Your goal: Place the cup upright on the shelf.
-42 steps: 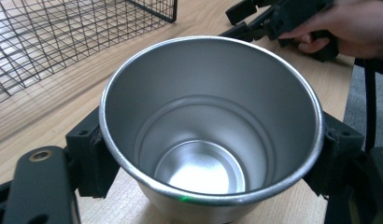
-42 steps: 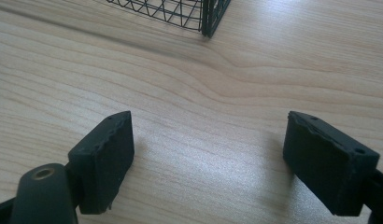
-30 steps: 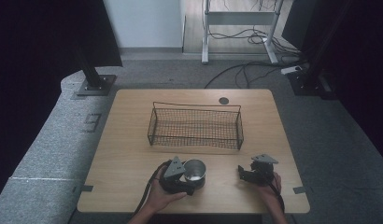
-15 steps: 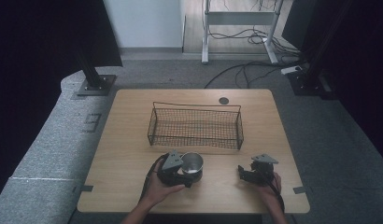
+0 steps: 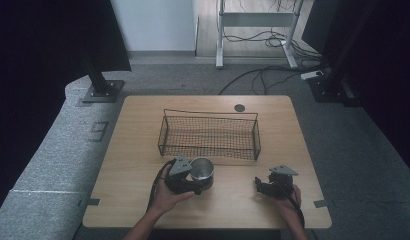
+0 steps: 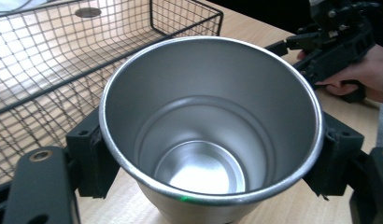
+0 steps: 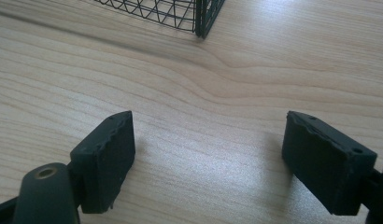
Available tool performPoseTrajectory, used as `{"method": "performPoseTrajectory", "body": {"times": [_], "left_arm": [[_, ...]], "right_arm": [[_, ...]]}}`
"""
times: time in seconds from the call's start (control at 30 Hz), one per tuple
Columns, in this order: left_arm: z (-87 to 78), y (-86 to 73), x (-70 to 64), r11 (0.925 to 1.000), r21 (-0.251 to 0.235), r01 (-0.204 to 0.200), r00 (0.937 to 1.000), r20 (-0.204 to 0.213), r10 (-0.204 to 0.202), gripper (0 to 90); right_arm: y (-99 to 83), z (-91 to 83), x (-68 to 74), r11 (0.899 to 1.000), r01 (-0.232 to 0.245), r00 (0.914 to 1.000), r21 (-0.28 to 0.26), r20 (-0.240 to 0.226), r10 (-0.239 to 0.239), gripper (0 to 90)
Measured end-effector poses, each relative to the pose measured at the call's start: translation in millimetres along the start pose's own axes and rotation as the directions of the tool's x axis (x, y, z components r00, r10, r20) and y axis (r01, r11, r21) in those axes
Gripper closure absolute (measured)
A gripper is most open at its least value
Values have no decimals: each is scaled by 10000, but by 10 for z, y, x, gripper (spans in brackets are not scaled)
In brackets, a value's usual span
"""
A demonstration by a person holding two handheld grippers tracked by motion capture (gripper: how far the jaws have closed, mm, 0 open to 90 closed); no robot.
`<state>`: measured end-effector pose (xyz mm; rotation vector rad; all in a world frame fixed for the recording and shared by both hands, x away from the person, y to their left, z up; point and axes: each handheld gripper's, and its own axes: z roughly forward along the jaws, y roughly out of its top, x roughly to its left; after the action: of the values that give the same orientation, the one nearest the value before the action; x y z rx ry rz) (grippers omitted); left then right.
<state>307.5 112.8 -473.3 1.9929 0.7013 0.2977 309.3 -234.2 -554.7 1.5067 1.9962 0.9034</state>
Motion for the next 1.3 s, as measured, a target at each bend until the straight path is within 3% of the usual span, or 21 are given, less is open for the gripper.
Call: {"method": "performPoseTrajectory", "body": {"times": [0.43,1.3], "left_arm": [[-4,61,194,9998,109,177,9996,-229,-175,192],[-33,274,294,9999,39,-108,9989,-451,110,192]], "right_arm": [[0,0,0,10000,-5,10000,-9,19,5,174],[-1,-1,0,10000,-13,10000,-17,34,13,177]]}}
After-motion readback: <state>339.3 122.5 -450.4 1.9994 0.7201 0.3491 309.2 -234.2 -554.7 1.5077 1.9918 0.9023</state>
